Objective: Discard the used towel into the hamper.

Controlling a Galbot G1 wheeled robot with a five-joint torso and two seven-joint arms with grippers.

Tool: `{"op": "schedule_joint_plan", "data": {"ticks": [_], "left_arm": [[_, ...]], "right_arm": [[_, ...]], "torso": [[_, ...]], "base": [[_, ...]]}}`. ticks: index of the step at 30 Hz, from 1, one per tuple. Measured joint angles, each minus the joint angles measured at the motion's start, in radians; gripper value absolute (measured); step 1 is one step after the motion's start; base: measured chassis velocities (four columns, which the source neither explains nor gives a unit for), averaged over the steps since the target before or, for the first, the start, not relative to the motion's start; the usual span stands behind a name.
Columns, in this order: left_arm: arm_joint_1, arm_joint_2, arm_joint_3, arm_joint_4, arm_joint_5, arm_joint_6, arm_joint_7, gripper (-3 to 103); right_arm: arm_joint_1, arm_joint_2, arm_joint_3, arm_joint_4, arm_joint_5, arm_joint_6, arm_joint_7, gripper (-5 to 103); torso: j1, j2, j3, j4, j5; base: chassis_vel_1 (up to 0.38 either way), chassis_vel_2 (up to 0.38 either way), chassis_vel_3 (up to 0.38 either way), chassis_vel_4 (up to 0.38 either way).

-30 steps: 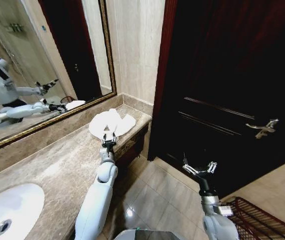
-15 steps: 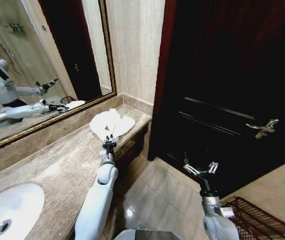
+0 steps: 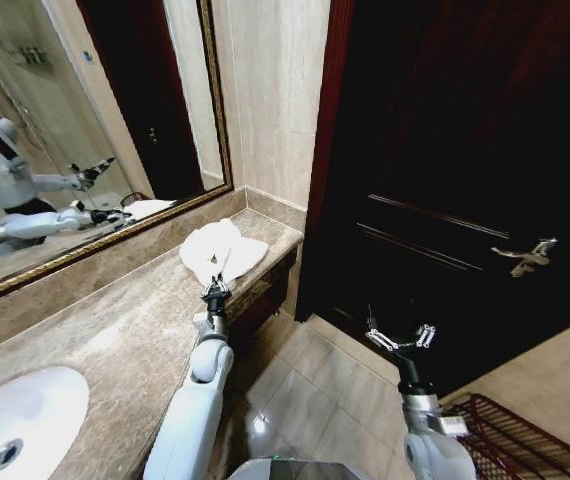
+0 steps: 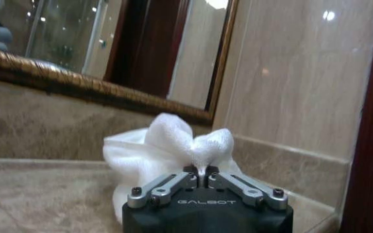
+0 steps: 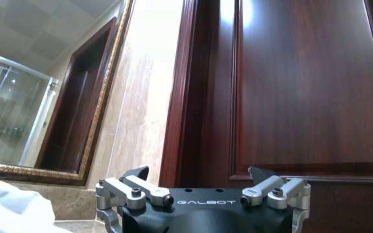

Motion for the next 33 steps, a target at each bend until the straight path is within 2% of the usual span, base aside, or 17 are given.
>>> {"op": "schedule_joint_plan", "data": {"ticks": [5, 8, 9, 11, 12, 14, 19, 21, 24, 29, 33], "left_arm": [[0.076, -0.024, -0.021, -0.093, 0.012, -0.023, 0.032, 3], [0.166, -0.029, -0.044, -0.194, 0.016, -0.056, 0.077, 3], [0.166, -0.029, -0.044, -0.194, 0.016, -0.056, 0.077, 3], [0.237, -0.025, -0.063, -0.269, 0.02, -0.062, 0.12, 3], [0.237, -0.025, -0.063, -0.269, 0.02, -0.062, 0.12, 3], [0.305, -0.025, -0.067, -0.346, 0.033, -0.063, 0.138, 3], [0.404, -0.049, -0.062, -0.482, 0.069, -0.072, 0.152, 3], [0.433, -0.059, -0.062, -0.508, 0.081, -0.089, 0.156, 3], [0.508, -0.075, -0.065, -0.563, 0.115, -0.159, 0.165, 3], [0.534, -0.093, -0.053, -0.595, 0.151, -0.18, 0.164, 3], [0.534, -0.098, -0.015, -0.556, 0.228, -0.216, 0.181, 3]], "right_arm": [[-0.013, 0.01, -0.006, 0.0, -0.002, 0.016, -0.004, 100], [-0.021, 0.018, 0.0, 0.005, 0.01, 0.029, -0.004, 100], [-0.021, 0.018, 0.0, 0.005, 0.01, 0.029, -0.004, 100], [-0.023, 0.02, 0.002, 0.015, 0.03, 0.027, -0.006, 100], [-0.023, 0.02, 0.002, 0.015, 0.03, 0.027, -0.006, 100], [-0.014, 0.027, 0.0, 0.025, 0.036, 0.019, -0.004, 100], [-0.001, 0.051, -0.015, 0.053, 0.009, 0.015, 0.048, 100], [-0.001, 0.052, -0.017, 0.063, 0.012, 0.013, 0.05, 100], [-0.011, 0.058, -0.025, 0.11, 0.053, -0.015, 0.058, 100], [-0.006, 0.061, -0.023, 0.148, 0.057, -0.043, 0.076, 100], [0.001, 0.068, -0.026, 0.184, 0.042, -0.059, 0.086, 100]], "torso": [[0.0, 0.0, 0.0, 0.0, -0.0001], [0.0, 0.0, 0.0, 0.0, -0.0001], [0.0, 0.0, 0.0, 0.0, -0.0001], [0.0, 0.0, 0.0, 0.0, 0.0], [0.0, 0.0, 0.0, 0.0, 0.0], [0.0, 0.0, 0.0, 0.0, -0.0001], [0.0, 0.0, 0.0, -0.0001, 0.0], [0.0, 0.0, 0.0, 0.0, 0.0001], [0.0, 0.0, 0.0, 0.0002, 0.0], [0.0, 0.0, 0.0, 0.0001, 0.0], [0.0, 0.0, 0.0, 0.0, -0.0001]], "base": [[0.0, 0.0, 0.0, 0.0], [0.0, 0.0, 0.0, 0.0], [0.0, 0.0, 0.0, 0.0], [0.0, 0.0, 0.0, 0.0], [0.0, 0.0, 0.0, 0.0], [0.0, 0.0, 0.0, 0.0], [0.0, 0.0, 0.0, 0.0], [0.0, 0.0, 0.0, 0.0], [0.0, 0.0, 0.0, 0.0], [-0.008, -0.015, -0.02, -0.01], [-0.045, -0.03, -0.052, -0.051]]}}
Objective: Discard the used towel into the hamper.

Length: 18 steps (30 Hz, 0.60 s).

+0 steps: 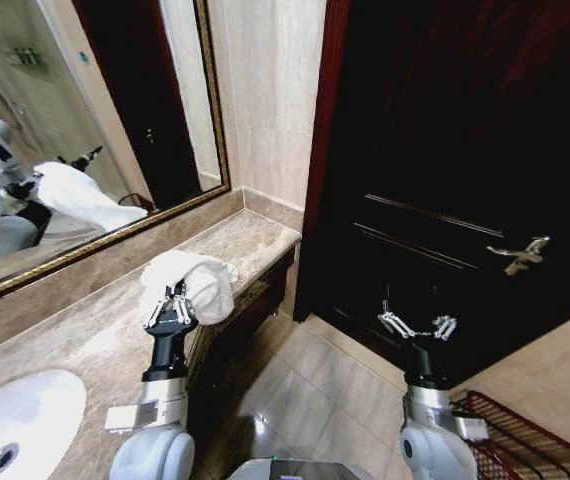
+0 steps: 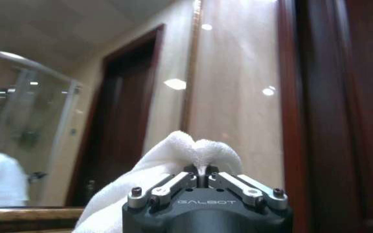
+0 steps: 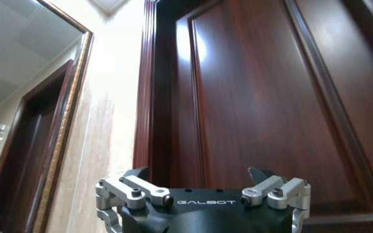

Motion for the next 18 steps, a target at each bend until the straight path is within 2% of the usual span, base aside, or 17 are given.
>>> {"op": "schedule_joint_plan", "data": {"ticks": [6, 13, 18], "left_arm": [[0.002, 0.0, 0.005, 0.029, 0.02, -0.018, 0.021, 3], [0.003, 0.001, 0.015, 0.048, -0.008, -0.048, 0.057, 3], [-0.002, 0.001, 0.022, 0.048, -0.028, -0.048, 0.062, 3]], "right_arm": [[-0.014, 0.011, 0.007, 0.004, -0.022, 0.016, 0.004, 100], [-0.026, 0.019, 0.012, -0.025, -0.115, 0.003, 0.098, 100], [-0.03, 0.023, 0.016, -0.028, -0.12, 0.002, 0.111, 100]], "torso": [[0.0, 0.0, 0.0, 0.0, 0.0001], [0.0, 0.0, 0.0, -0.0001, 0.0002], [0.0, 0.0, 0.0, 0.0, 0.0002]], "base": [[-0.063, -0.062, -0.07, -0.065], [-0.093, -0.098, -0.087, -0.104], [-0.115, -0.099, -0.109, -0.125]]}}
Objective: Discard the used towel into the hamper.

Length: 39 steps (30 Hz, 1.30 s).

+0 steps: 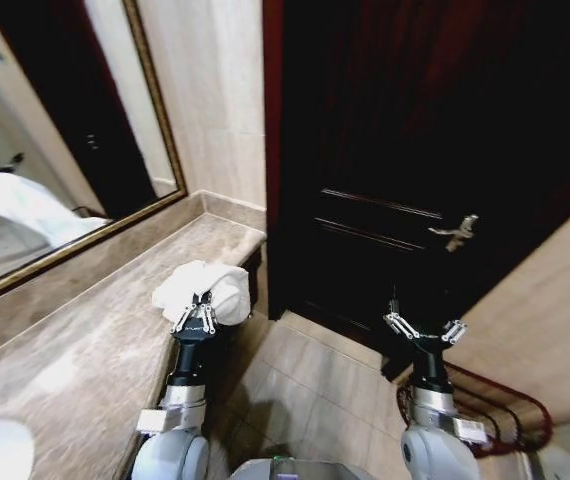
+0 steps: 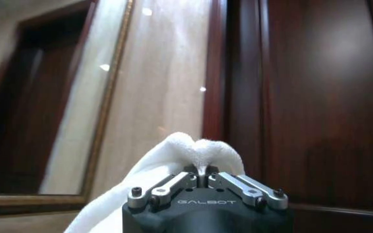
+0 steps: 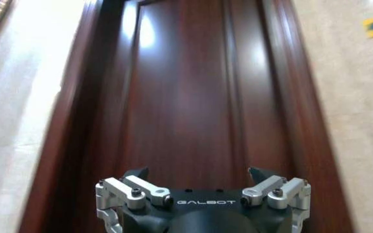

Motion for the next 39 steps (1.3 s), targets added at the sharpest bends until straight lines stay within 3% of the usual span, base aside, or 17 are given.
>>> {"op": "schedule_joint_plan", "data": {"ticks": [20, 26, 39], "left_arm": [[-0.014, 0.0, 0.006, -0.005, -0.024, 0.019, -0.003, 3], [-0.015, 0.0, 0.016, 0.008, -0.022, 0.019, 0.003, 3], [-0.014, 0.001, 0.039, 0.022, -0.016, 0.014, 0.01, 3]], "right_arm": [[0.003, -0.006, -0.006, 0.016, 0.011, 0.048, 0.002, 100], [0.004, -0.005, -0.003, 0.019, 0.004, 0.113, -0.038, 100], [-0.008, -0.013, 0.007, 0.049, 0.039, 0.14, -0.072, 100]], "torso": [[0.0, 0.0, 0.0, 0.0, -0.0003], [0.0, 0.0, 0.0, -0.0001, -0.0001], [0.0, 0.0, 0.0, 0.0001, 0.0]], "base": [[-0.121, -0.126, -0.113, -0.12], [-0.121, -0.137, -0.132, -0.123], [-0.12, -0.121, -0.123, -0.122]]}}
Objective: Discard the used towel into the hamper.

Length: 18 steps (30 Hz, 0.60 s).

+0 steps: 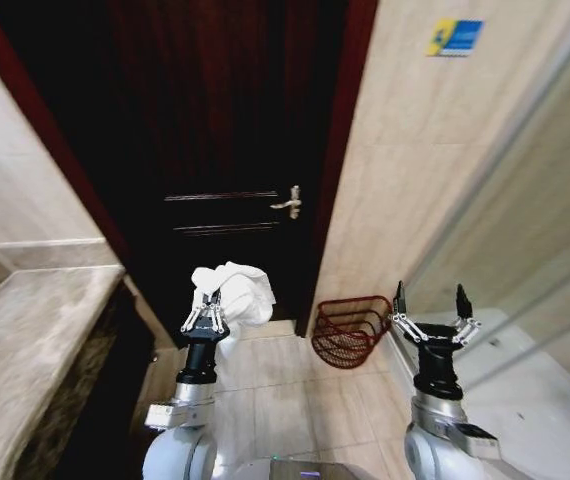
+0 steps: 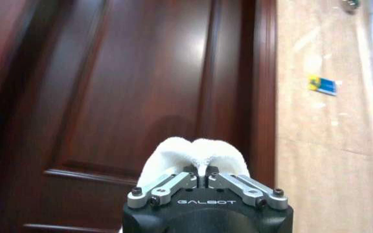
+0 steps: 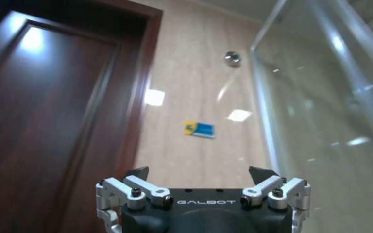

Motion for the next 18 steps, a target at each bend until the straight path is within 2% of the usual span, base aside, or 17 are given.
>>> {"op": "schedule_joint_plan", "data": {"ticks": [5, 8, 11, 18], "left_arm": [[-0.002, 0.0, 0.005, 0.0, 0.001, 0.001, 0.0, 3], [-0.001, 0.0, 0.01, 0.004, -0.001, 0.0, -0.013, 3], [-0.001, 0.0, 0.009, 0.006, -0.006, -0.002, -0.018, 3], [-0.006, 0.0, 0.008, 0.01, -0.009, -0.007, -0.015, 3]], "right_arm": [[-0.01, -0.004, 0.006, 0.01, 0.011, 0.0, 0.0, 100], [-0.017, -0.007, 0.01, 0.023, 0.033, 0.009, -0.047, 100], [-0.017, -0.009, 0.013, 0.03, 0.042, 0.013, -0.06, 100], [-0.014, -0.011, 0.015, 0.031, 0.055, 0.026, -0.063, 100]], "torso": [[0.0, 0.0, 0.0, 0.0, 0.0], [0.0, 0.0, 0.0, 0.0, 0.0], [0.0, 0.0, 0.0, -0.0001, -0.0002], [0.0, 0.0, 0.0, -0.0001, -0.0001]], "base": [[-0.122, -0.136, -0.127, -0.121], [-0.123, -0.126, -0.128, -0.12], [-0.13, -0.124, -0.127, -0.138], [-0.125, -0.13, -0.128, -0.122]]}}
